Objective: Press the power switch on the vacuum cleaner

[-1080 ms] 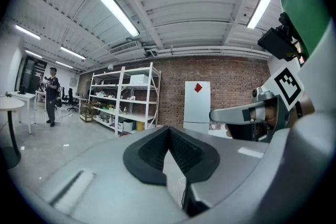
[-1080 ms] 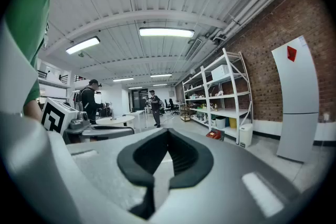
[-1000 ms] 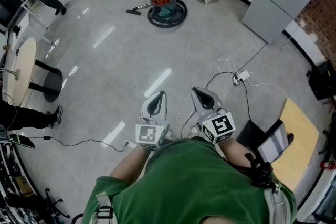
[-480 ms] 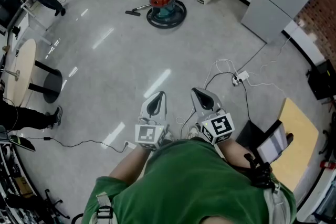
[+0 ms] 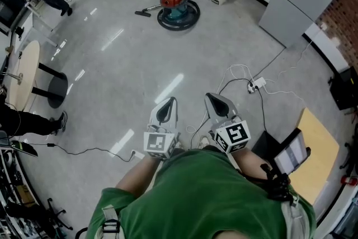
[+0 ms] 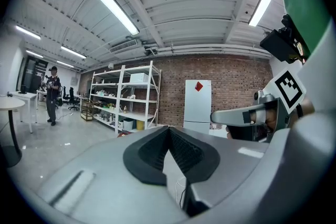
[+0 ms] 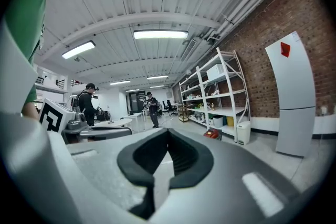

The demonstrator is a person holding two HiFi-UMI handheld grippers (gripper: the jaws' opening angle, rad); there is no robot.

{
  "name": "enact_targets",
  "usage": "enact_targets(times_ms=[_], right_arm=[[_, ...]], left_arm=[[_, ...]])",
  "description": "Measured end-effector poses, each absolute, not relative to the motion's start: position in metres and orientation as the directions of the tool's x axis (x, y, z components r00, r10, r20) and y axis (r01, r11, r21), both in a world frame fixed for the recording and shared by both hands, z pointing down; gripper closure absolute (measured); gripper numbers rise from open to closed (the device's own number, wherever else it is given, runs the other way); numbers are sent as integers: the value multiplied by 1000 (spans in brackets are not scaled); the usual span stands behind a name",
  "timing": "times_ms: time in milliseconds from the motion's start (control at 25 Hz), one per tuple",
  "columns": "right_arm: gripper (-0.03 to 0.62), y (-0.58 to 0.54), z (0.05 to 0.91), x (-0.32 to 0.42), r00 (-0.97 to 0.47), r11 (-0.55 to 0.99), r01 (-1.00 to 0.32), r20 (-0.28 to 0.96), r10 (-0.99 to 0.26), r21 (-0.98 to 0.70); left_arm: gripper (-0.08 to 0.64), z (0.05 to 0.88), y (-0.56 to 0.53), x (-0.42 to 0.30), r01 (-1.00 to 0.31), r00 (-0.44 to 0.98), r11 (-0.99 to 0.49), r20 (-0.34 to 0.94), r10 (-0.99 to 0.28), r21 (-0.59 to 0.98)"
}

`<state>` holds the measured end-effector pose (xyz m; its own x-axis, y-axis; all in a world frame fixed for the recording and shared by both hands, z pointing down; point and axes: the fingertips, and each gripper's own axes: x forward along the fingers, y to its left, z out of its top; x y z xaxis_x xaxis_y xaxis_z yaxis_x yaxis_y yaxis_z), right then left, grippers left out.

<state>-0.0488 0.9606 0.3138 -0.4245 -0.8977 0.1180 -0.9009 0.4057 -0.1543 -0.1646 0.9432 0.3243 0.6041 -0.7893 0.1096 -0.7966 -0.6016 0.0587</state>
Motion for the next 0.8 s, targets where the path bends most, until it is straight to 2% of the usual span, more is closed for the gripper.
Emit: enact_targets(times_ms=[440,800], right_arm=[[591,941,318,2,-439,416,-890,105,-892,-189],[591,911,325,14,-409,383,-902,114,-905,-200]], left_arm=[[554,314,924,-116,-821,572,-569,79,-817,54],[554,315,892,-103,-784,618,-611,44,-785,109]])
